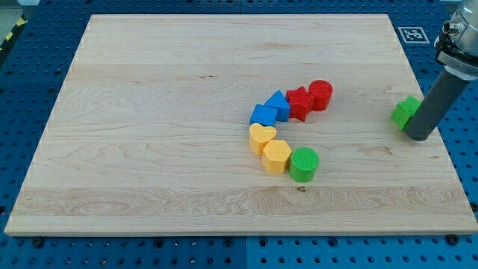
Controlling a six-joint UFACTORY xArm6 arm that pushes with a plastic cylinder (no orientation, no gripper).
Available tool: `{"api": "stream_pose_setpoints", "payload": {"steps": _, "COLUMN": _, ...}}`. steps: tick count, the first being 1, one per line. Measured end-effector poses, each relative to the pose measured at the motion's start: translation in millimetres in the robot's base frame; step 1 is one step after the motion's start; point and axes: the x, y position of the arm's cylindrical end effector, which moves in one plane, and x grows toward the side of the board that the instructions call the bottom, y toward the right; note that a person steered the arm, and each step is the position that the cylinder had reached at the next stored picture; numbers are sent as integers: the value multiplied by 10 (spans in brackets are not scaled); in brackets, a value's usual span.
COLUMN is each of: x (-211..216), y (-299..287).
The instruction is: Point at the green circle
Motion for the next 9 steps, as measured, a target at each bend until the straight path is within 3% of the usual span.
{"api": "stream_pose_setpoints", "payload": {"steps": 3, "x": 115, "y": -330}}
{"api": "stream_pose_setpoints", "payload": {"steps": 4, "x": 203, "y": -825}}
{"api": "stream_pose_setpoints", "payload": {"steps": 7, "x": 1134, "y": -1081}}
{"api": "stream_pose_setpoints", "payload": {"steps": 8, "x": 1316, "y": -1616}}
{"api": "stream_pose_setpoints", "payload": {"steps": 9, "x": 1104, "y": -1997}}
